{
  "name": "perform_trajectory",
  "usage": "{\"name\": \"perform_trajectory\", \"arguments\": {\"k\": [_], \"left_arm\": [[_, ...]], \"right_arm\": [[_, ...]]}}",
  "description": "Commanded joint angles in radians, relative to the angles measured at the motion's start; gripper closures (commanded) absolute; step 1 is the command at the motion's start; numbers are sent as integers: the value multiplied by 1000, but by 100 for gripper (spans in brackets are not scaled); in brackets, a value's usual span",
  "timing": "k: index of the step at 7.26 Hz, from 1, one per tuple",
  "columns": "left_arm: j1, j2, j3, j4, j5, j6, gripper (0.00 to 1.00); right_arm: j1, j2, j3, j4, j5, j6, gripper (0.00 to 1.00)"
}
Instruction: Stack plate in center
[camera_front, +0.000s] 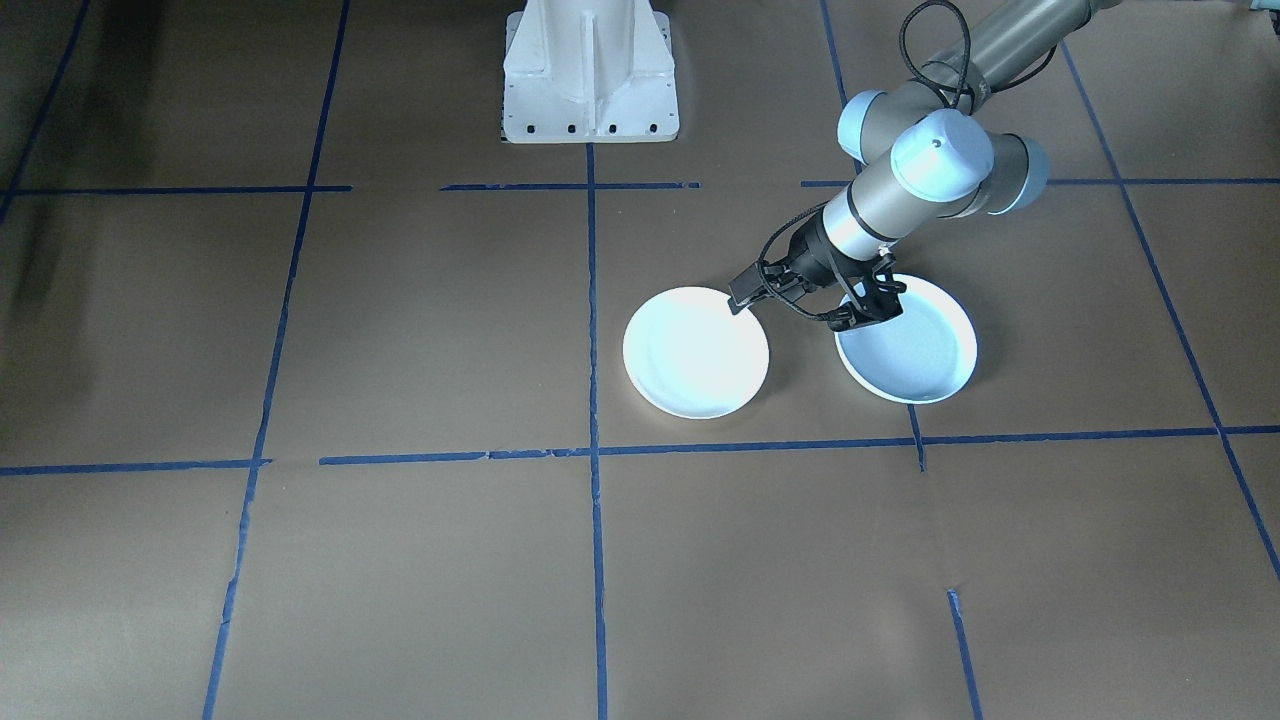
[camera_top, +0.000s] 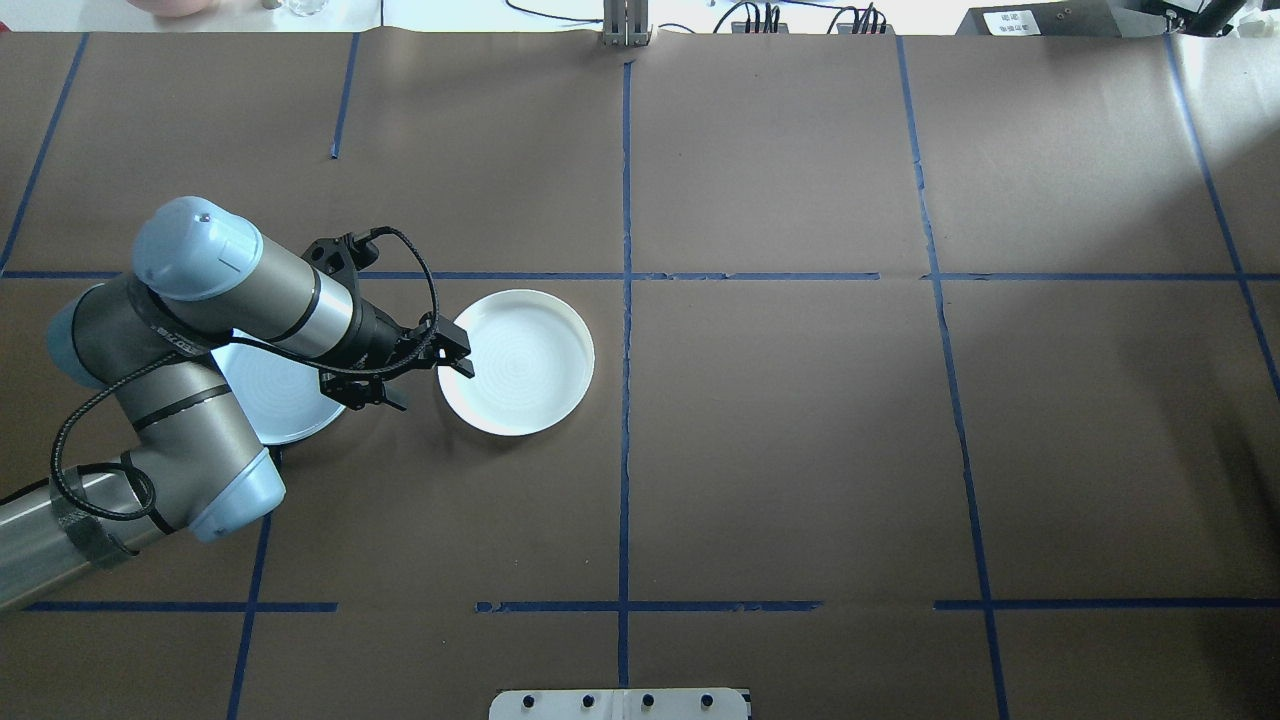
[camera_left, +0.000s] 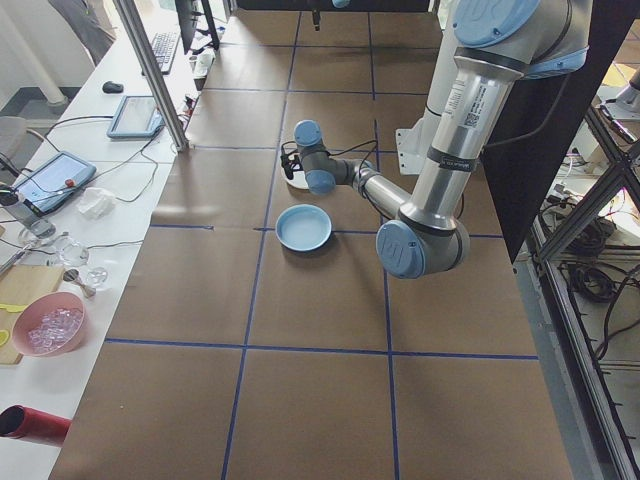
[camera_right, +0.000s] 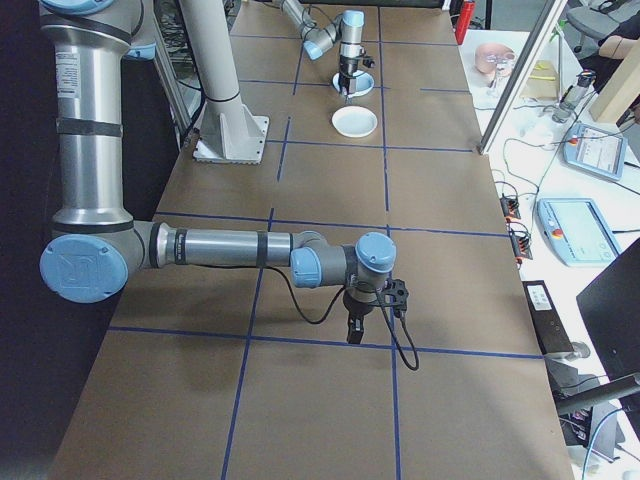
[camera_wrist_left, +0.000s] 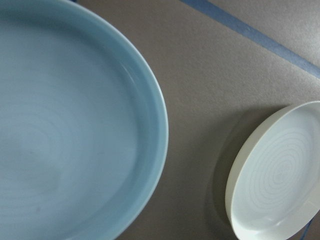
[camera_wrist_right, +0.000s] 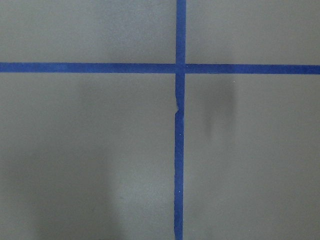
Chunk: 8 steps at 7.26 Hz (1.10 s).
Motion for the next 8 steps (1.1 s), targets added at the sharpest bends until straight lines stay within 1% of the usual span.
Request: {"name": "perform_trajectory", "arguments": {"k": [1,3,4,5,6,7,8], "left_arm": [[22,-35,-3,102,101,79,9],[32,-42,12,114,153,104,9],[32,-56,28,114,194,106,11],[32,-64,35,115,195,115,12],[32,-64,34,117,195,116,19],[32,-64,34,117,195,116,34],[40,-62,34,115,196,116,43]], "right_arm": [[0,-1,1,0,0,0,0],[0,-1,1,0,0,0,0],[0,-1,1,0,0,0,0],[0,1,1,0,0,0,0],[0,-1,1,0,0,0,0],[0,1,1,0,0,-2,0],[0,-1,1,0,0,0,0]]}}
